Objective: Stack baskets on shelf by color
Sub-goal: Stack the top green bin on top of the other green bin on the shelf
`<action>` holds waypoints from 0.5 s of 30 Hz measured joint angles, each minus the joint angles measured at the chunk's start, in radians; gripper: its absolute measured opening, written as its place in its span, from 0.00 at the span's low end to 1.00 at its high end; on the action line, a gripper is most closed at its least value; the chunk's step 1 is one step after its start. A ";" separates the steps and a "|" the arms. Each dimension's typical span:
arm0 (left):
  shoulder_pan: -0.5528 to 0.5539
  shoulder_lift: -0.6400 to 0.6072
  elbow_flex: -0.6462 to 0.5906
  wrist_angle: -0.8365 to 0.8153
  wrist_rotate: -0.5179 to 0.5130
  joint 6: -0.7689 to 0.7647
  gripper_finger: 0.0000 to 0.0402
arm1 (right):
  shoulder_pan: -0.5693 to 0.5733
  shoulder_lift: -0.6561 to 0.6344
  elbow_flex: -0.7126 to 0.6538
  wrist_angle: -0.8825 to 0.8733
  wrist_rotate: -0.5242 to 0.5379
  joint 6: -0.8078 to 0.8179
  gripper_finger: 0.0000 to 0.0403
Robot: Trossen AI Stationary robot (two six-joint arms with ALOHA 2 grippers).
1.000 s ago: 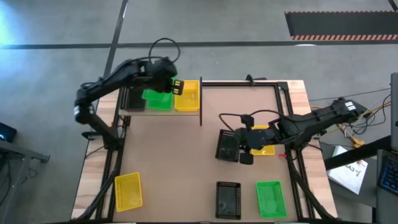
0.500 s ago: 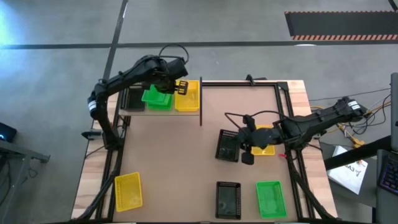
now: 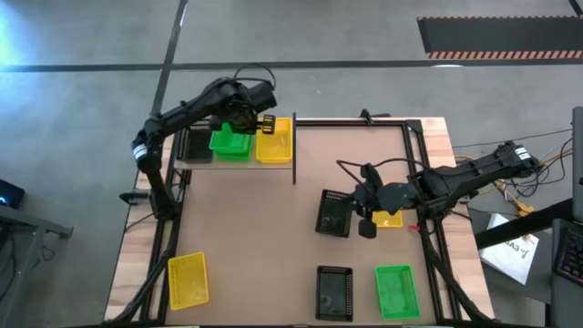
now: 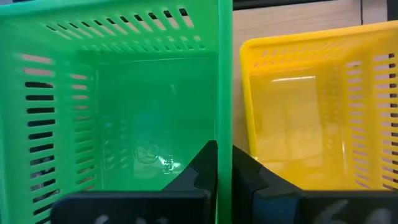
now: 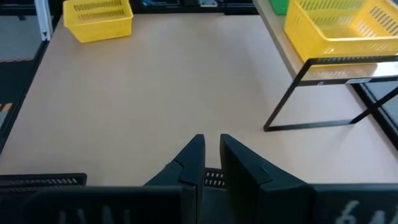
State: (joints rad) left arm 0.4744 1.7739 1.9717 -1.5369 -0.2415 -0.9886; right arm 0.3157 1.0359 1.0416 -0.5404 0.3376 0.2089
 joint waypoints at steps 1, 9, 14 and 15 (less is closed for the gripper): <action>0.000 0.004 0.000 0.000 0.001 0.000 0.00 | 0.000 -0.001 0.000 0.000 0.004 0.000 0.11; 0.003 0.038 0.000 0.000 0.032 0.021 0.02 | 0.000 -0.003 0.001 -0.002 0.004 0.000 0.11; 0.004 0.051 0.000 0.001 0.074 0.033 0.13 | 0.000 0.000 0.036 -0.001 0.004 -0.010 0.11; 0.004 0.051 0.000 0.001 0.074 0.033 0.16 | 0.000 0.000 0.042 0.000 0.005 -0.014 0.11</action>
State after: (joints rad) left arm 0.4787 1.8248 1.9713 -1.5364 -0.1673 -0.9551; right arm 0.3157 1.0359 1.0837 -0.5407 0.3422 0.1944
